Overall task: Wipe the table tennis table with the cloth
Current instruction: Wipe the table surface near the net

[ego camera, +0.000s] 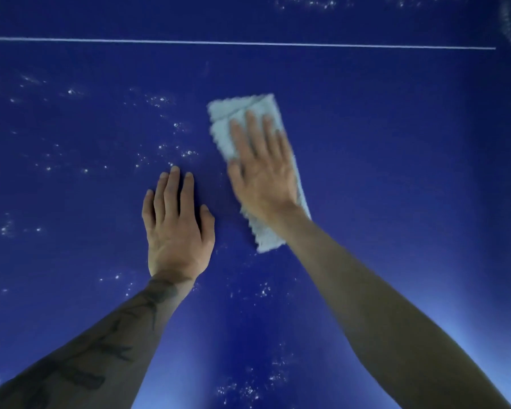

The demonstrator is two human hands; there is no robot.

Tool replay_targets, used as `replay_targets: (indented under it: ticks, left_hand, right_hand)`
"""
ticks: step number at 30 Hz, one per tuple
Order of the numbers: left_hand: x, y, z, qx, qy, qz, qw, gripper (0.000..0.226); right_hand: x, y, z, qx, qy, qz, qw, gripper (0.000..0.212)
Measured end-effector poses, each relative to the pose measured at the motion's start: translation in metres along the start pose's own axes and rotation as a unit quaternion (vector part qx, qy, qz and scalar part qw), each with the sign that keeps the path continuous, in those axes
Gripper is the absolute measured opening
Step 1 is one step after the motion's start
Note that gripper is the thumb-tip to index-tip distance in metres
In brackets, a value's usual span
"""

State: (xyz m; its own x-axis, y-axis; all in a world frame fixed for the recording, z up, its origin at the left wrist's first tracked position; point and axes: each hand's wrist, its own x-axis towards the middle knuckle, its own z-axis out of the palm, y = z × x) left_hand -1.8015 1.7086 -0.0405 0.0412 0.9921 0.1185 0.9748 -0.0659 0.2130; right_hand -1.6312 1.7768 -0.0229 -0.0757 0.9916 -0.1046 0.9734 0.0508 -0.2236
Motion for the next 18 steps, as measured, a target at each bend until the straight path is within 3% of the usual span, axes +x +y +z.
replay_targets:
  ticks: [3, 8, 12, 15, 18]
  left_hand:
    - [0.000, 0.000, -0.002, -0.007, -0.011, -0.004, 1.000, 0.059]
    - [0.000, -0.001, -0.003, -0.001, -0.033, -0.013, 0.999, 0.060]
    - [-0.001, 0.002, -0.004, -0.003, -0.034, -0.016, 0.999, 0.060]
    - [0.000, 0.002, -0.003, -0.003, -0.025, -0.014, 1.000, 0.060]
    - [0.000, 0.002, -0.005, -0.005, -0.028, -0.009, 1.000, 0.060]
  right_hand:
    - [-0.043, -0.001, 0.006, -0.014, -0.023, -0.079, 0.997, 0.065]
    - [-0.025, 0.057, -0.012, -0.013, 0.004, 0.083, 0.996, 0.065]
    - [0.008, 0.027, -0.008, 0.013, 0.028, 0.137, 0.990, 0.067]
    - [-0.011, -0.006, 0.002, 0.001, -0.002, 0.015, 1.000, 0.067]
    - [-0.053, 0.009, 0.006, -0.015, -0.018, -0.103, 0.994, 0.063]
